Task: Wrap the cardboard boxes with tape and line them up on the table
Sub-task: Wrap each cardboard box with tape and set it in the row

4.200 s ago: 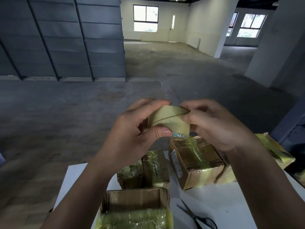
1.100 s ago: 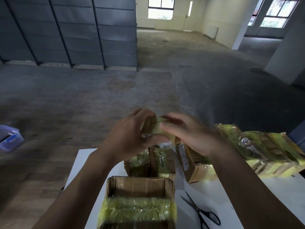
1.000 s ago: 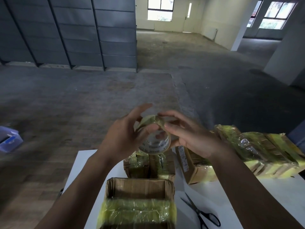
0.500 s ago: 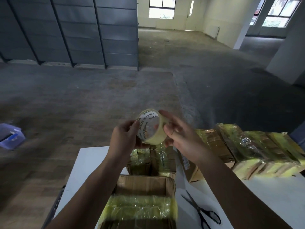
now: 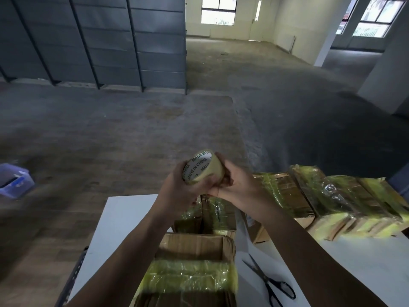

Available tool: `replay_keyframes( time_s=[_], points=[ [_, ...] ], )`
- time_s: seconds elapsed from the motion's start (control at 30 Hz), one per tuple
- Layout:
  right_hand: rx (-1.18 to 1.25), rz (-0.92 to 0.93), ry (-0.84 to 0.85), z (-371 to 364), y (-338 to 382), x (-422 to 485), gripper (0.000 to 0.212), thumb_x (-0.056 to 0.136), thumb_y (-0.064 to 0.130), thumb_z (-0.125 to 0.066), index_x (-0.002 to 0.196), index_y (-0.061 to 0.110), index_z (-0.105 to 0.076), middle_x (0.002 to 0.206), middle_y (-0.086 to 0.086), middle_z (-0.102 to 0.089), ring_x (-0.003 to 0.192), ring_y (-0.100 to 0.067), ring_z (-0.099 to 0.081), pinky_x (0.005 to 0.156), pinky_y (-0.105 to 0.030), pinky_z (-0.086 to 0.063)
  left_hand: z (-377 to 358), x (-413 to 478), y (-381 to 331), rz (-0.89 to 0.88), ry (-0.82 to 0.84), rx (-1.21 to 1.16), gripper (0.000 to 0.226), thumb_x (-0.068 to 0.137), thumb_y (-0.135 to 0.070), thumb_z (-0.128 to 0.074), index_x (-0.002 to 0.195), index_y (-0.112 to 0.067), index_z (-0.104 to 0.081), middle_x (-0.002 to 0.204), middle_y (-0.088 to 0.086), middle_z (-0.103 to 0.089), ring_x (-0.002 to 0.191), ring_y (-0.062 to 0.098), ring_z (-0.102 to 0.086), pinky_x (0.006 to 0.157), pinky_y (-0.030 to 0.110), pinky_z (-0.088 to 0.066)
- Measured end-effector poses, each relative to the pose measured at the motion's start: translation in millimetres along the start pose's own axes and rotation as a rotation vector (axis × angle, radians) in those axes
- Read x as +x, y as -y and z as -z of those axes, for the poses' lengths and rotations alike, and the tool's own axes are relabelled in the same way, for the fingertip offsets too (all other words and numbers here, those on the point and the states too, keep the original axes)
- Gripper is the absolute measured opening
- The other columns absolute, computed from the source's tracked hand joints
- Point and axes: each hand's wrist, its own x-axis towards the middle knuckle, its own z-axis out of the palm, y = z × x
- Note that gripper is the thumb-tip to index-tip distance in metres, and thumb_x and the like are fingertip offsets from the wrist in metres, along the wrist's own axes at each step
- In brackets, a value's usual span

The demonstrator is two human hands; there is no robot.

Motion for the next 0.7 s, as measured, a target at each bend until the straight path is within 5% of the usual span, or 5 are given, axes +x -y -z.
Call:
replay_keyframes(
  time_s=[0.37,0.53,0.7],
  points=[
    [0.531,-0.078,0.146,13.8,-3.3,-5.7,0.064,0.079,0.012,-0.07,0.137,0.001,-0.044,0.126,-0.017,-0.061,0.11,-0.031,-0.065,0.081,-0.029,-0.055,10.5,-1.1,11.2,0.023,0.069,-0.055,0.06,0.067,-0.057,-0.079,0.114,-0.024,-0.063,0.087,0.002,-0.067,0.059,0.015,-0.066,0.052,0.03,-0.055],
    [0.167,-0.021,0.113,12.2,-1.5,-7.2,0.07,0.082,0.015,-0.075,0.143,0.022,-0.042,0.123,0.0,-0.066,0.107,-0.022,-0.067,0.09,-0.038,-0.055,5.9,0.5,7.9,0.03,0.035,0.025,0.056,0.063,-0.052,-0.07,0.11,-0.023,-0.062,0.087,0.001,-0.067,0.067,0.016,-0.068,0.052,0.034,-0.057],
    [0.114,0.001,0.037,6.5,-0.8,-2.1,0.078,0.073,0.02,-0.083,0.141,0.026,-0.046,0.115,0.004,-0.068,0.102,-0.019,-0.069,0.086,-0.038,-0.057,7.2,1.2,8.5,-0.001,0.048,0.067,0.038,0.069,-0.044,-0.062,0.101,-0.025,-0.065,0.083,0.001,-0.069,0.071,0.02,-0.069,0.054,0.038,-0.059]
  ],
)
